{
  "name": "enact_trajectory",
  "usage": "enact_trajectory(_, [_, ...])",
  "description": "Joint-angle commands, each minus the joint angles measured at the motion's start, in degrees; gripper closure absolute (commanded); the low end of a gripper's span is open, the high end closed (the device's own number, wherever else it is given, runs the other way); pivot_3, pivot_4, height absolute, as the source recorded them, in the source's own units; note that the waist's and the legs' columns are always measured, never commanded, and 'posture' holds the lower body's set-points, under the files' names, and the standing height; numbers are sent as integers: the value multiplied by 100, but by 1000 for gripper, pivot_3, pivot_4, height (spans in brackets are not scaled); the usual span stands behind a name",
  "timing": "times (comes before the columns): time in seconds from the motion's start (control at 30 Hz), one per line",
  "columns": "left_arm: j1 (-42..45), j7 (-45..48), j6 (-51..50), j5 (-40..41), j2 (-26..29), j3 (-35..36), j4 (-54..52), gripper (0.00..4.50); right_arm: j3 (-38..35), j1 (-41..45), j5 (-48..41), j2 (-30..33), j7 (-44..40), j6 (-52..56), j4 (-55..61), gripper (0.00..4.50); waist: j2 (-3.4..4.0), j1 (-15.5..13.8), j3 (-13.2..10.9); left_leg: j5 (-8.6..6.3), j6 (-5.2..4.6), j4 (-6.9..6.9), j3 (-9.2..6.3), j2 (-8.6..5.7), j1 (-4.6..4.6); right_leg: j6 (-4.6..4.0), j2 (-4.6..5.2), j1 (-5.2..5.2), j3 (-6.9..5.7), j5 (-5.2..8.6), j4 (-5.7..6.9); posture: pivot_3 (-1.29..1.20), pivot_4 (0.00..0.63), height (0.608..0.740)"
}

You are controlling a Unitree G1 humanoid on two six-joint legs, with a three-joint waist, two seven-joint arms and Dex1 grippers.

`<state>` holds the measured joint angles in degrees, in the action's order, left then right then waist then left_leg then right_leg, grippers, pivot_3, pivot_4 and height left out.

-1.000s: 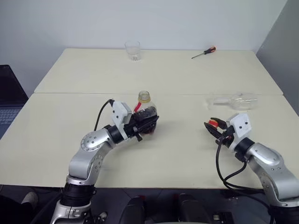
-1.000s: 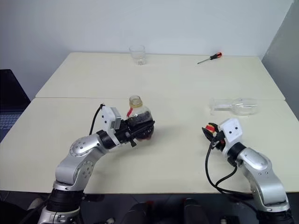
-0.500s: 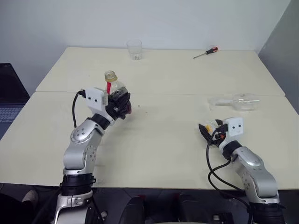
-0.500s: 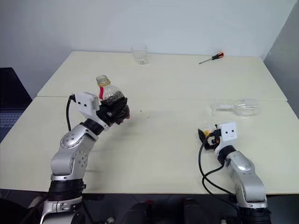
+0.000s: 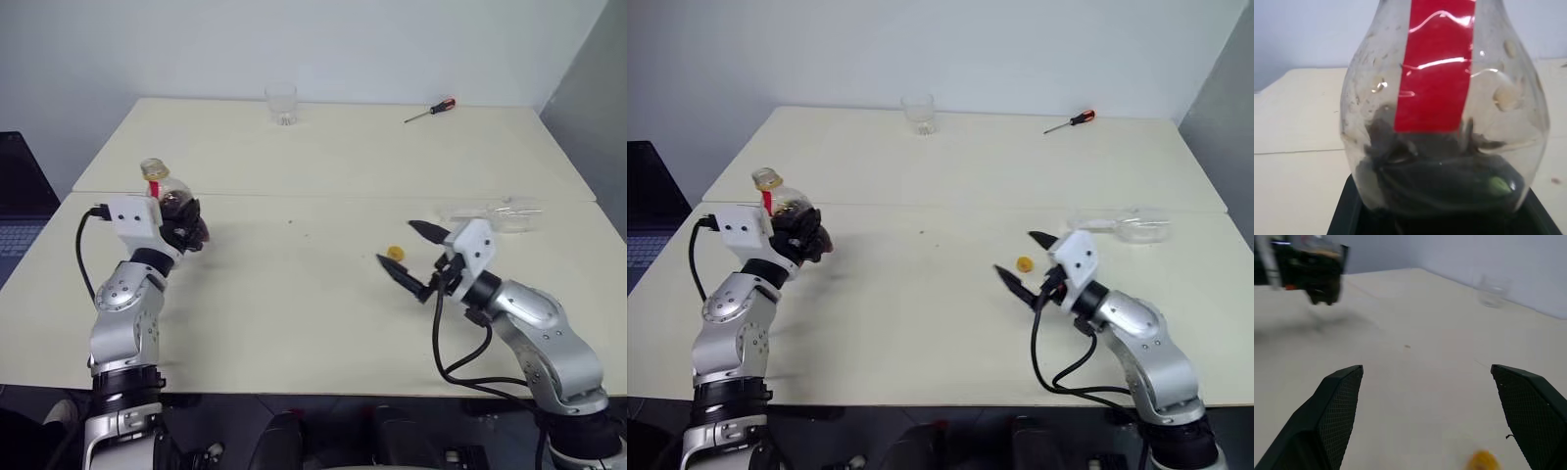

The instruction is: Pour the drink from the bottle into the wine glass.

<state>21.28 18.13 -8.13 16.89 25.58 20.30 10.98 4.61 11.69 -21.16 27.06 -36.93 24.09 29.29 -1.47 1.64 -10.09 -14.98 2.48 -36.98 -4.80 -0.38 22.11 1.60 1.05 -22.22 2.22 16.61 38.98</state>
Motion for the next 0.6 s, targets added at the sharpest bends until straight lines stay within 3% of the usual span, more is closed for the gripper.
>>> enact_trajectory(0.03, [394, -137, 629, -121, 224, 269, 545, 2685, 243, 276, -234, 109, -650, -289, 183, 28, -12, -13, -6, 0, 0, -1, 0, -1, 1, 0, 1, 0, 0, 0, 0, 0, 150, 740])
enact_trajectory(0.23, [1045, -255, 1478, -283, 529, 374, 2067, 2685, 428, 615, -229, 58, -1144, -587, -257, 28, -30, -11, -9, 0, 0, -2, -2, -2, 2, 0, 6, -1, -5, -1, -1, 0, 150, 740])
enact_trajectory(0.6, [1685, -465, 2726, -372, 965, 486, 4337, 2685, 521, 965, -93, -357, -781, -469, -603, 28, -32, 1, -7, 0, 1, -1, -1, -2, 4, -1, 11, -8, -4, -2, 1, 0, 150, 740])
